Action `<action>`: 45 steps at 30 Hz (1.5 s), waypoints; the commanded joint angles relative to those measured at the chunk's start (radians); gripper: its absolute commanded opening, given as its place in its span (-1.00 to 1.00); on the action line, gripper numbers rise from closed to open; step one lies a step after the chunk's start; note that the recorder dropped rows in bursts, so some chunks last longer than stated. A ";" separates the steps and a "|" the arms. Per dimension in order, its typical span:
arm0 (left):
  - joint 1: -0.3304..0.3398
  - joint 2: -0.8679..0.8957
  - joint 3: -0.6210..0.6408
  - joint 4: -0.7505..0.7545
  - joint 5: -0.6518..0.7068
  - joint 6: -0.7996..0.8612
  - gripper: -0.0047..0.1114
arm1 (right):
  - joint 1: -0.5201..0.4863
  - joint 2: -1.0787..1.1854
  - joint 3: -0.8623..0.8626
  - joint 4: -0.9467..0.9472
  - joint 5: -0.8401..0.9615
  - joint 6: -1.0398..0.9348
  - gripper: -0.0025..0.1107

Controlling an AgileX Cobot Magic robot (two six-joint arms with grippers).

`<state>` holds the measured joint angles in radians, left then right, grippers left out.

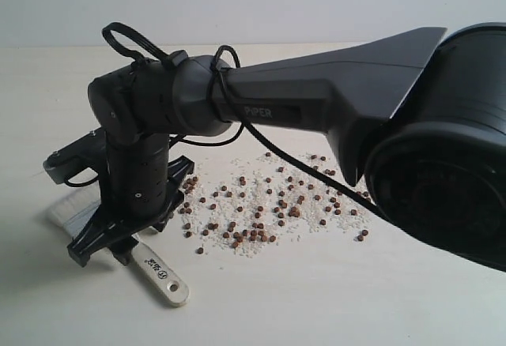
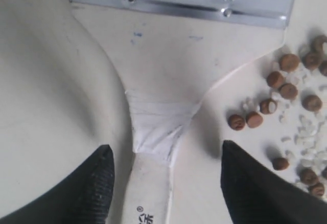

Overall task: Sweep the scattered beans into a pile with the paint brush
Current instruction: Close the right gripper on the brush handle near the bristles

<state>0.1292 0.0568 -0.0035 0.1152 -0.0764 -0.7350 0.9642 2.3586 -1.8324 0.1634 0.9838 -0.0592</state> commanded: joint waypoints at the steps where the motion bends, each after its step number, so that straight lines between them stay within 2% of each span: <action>1: 0.001 -0.002 0.003 0.005 0.002 0.002 -0.92 | 0.002 -0.003 -0.060 -0.011 0.038 0.004 0.04; 9: 0.001 -0.002 0.003 0.005 0.002 0.002 -0.92 | 0.002 0.028 -0.069 -0.005 0.077 0.004 0.04; 28: 0.001 -0.002 0.003 0.005 0.002 0.002 -0.92 | 0.002 0.044 -0.071 0.018 -0.016 0.002 0.04; 45: 0.001 -0.002 0.003 0.005 0.002 0.002 -0.92 | 0.002 0.086 -0.071 -0.019 0.082 0.039 -0.04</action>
<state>0.1292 0.0568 -0.0035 0.1152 -0.0764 -0.7350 0.9642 2.4174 -1.9114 0.1604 1.0413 -0.0507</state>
